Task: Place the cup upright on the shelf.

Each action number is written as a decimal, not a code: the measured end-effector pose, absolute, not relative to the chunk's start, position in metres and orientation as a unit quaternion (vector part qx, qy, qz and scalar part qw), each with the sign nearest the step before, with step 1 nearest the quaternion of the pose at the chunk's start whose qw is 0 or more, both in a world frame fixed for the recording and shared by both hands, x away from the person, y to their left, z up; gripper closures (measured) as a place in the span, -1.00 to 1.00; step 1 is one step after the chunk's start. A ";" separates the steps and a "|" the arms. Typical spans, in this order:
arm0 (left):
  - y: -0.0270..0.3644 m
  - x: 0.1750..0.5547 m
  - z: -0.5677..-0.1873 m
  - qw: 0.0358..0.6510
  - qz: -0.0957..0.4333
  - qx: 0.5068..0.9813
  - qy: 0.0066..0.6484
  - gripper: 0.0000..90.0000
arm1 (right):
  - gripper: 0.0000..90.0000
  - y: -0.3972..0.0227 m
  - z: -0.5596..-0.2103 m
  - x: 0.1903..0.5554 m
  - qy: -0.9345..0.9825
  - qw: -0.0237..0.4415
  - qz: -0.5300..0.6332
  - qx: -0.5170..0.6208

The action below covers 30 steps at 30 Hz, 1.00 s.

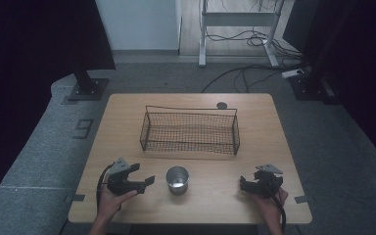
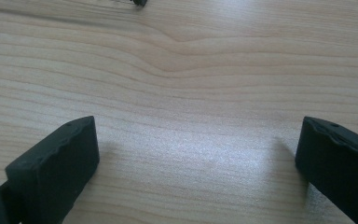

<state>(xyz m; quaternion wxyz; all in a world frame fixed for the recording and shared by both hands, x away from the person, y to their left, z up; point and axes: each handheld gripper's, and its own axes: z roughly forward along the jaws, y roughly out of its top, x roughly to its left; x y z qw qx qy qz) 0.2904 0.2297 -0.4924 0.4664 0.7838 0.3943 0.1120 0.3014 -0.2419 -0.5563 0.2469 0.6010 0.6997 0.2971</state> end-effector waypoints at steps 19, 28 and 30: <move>0.209 0.284 -0.490 0.472 0.088 0.800 0.359 -0.80 | -1.00 -0.242 -0.556 0.301 0.700 0.247 0.297 0.601; 0.199 0.283 -0.492 0.466 0.080 0.809 0.349 -0.87 | -1.00 -0.242 -0.556 0.301 0.700 0.247 0.297 0.601; 0.195 0.283 -0.493 0.464 0.077 0.813 0.344 -0.88 | -1.00 -0.242 -0.556 0.301 0.700 0.247 0.297 0.601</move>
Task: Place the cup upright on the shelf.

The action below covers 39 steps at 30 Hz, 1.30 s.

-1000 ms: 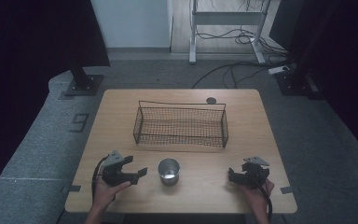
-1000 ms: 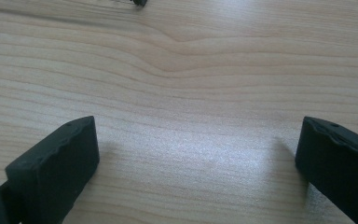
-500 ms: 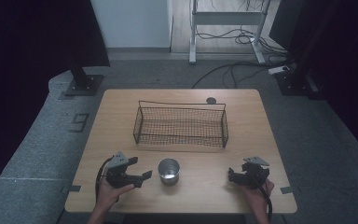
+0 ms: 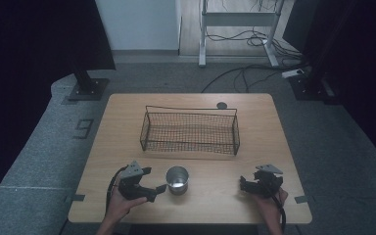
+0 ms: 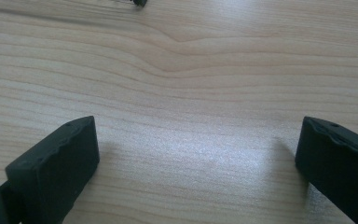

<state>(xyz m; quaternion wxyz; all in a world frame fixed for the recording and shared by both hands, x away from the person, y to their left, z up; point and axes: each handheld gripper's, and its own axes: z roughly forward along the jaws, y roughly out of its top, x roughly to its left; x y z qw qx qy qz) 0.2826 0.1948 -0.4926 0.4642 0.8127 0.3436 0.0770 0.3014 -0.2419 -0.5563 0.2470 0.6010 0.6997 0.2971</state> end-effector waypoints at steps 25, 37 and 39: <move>0.159 0.283 -0.504 0.454 0.069 0.831 0.314 -0.95 | -1.00 -0.242 -0.556 0.302 0.699 0.247 0.297 0.602; 0.140 0.289 -0.508 0.448 0.080 0.836 0.307 -0.93 | -1.00 -0.242 -0.556 0.302 0.699 0.247 0.297 0.602; 0.138 0.290 -0.507 0.449 0.081 0.836 0.306 -0.92 | -1.00 -0.242 -0.556 0.302 0.699 0.247 0.297 0.602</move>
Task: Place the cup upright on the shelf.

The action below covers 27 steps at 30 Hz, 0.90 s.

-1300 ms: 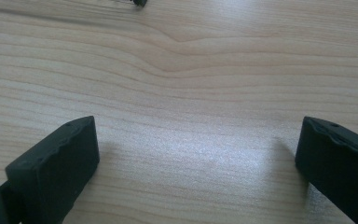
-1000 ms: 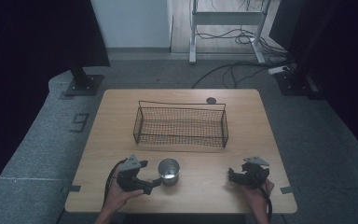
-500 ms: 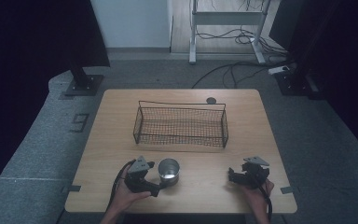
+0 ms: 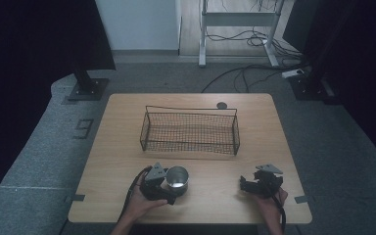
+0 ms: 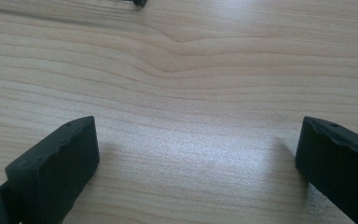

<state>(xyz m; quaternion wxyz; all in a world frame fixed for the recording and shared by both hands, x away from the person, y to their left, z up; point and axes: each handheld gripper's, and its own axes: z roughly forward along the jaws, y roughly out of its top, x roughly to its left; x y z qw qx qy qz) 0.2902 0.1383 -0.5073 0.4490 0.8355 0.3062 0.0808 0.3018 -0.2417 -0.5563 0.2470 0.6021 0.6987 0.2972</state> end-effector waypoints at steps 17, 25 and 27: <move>0.128 0.294 -0.514 0.455 0.115 0.823 0.321 -0.69 | -1.00 -0.242 -0.556 0.302 0.699 0.247 0.297 0.602; 0.127 0.292 -0.514 0.456 0.125 0.822 0.318 -0.68 | -1.00 -0.242 -0.556 0.302 0.699 0.247 0.297 0.602; 0.127 0.292 -0.514 0.457 0.125 0.822 0.318 -0.68 | -1.00 -0.242 -0.556 0.302 0.699 0.247 0.297 0.602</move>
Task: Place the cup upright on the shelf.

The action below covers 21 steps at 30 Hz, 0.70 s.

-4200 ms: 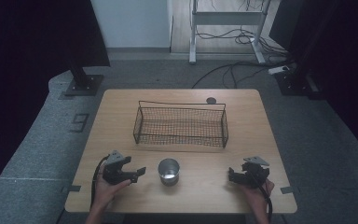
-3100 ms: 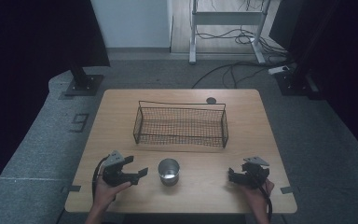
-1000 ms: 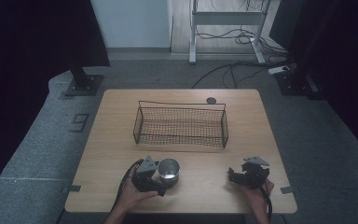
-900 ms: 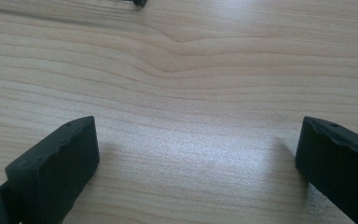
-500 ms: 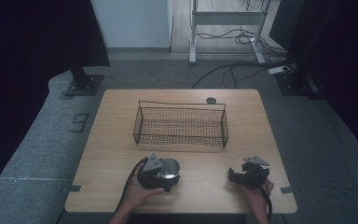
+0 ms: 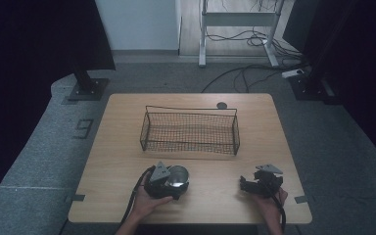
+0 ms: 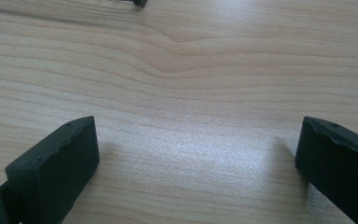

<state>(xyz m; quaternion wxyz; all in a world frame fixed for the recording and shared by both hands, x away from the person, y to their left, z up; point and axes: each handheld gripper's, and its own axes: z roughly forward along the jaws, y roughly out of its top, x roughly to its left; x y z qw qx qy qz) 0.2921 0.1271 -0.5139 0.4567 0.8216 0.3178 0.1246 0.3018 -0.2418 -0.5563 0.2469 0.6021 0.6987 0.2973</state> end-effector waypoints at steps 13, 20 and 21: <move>0.131 0.288 -0.505 0.475 0.127 0.813 0.313 -0.68 | -1.00 -0.242 -0.556 0.302 0.699 0.247 0.297 0.602; 0.137 0.287 -0.500 0.480 0.131 0.808 0.315 -0.68 | -1.00 -0.242 -0.556 0.302 0.699 0.247 0.297 0.602; 0.139 0.287 -0.499 0.482 0.132 0.806 0.315 -0.68 | -1.00 -0.242 -0.556 0.302 0.699 0.247 0.297 0.602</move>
